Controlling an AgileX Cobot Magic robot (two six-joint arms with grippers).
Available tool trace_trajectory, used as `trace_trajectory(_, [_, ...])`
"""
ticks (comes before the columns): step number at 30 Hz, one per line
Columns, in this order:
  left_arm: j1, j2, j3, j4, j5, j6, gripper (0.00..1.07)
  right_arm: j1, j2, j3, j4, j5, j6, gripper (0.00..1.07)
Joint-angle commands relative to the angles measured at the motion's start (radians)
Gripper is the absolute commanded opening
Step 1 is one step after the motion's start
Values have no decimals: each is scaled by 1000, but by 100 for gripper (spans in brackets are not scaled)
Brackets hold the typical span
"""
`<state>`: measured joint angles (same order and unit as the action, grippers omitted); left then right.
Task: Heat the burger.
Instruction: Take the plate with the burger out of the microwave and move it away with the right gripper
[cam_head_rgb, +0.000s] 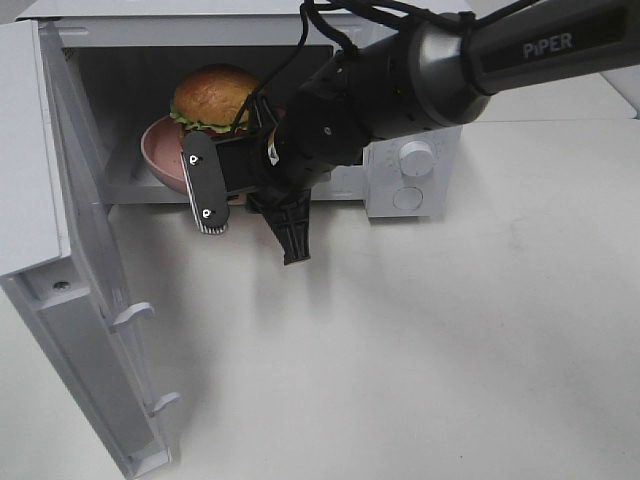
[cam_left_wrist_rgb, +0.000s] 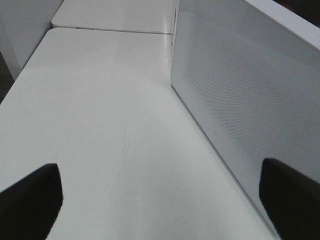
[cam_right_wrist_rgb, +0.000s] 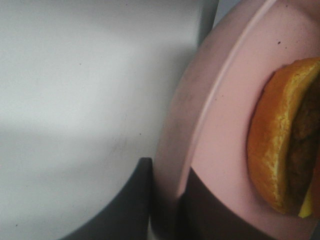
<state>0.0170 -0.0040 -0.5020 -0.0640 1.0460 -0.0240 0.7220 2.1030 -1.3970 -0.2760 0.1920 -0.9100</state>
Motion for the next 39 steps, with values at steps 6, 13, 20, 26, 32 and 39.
trace_trajectory(6, [1, -21, 1, -4, -9, 1, 100, 4, -137, 165, -75, -158, 7, 0])
trace_trajectory(13, [1, -21, 1, -4, -9, 1, 100, 4, -220, 290, -102, -161, 8, 0])
trace_trajectory(20, [1, -21, 1, -4, -9, 1, 100, 4, -298, 389, -103, -184, 7, 0])
trace_trajectory(26, [1, -21, 1, -4, -9, 1, 100, 4, -404, 497, -103, -202, 7, 0])
trace_trajectory(32, [1, -21, 1, -4, -9, 1, 100, 4, -490, 577, -103, -208, 7, 0])
trace_trajectory(39, [1, -21, 1, -4, -9, 1, 100, 4, -599, 677, -103, -198, 7, 0])
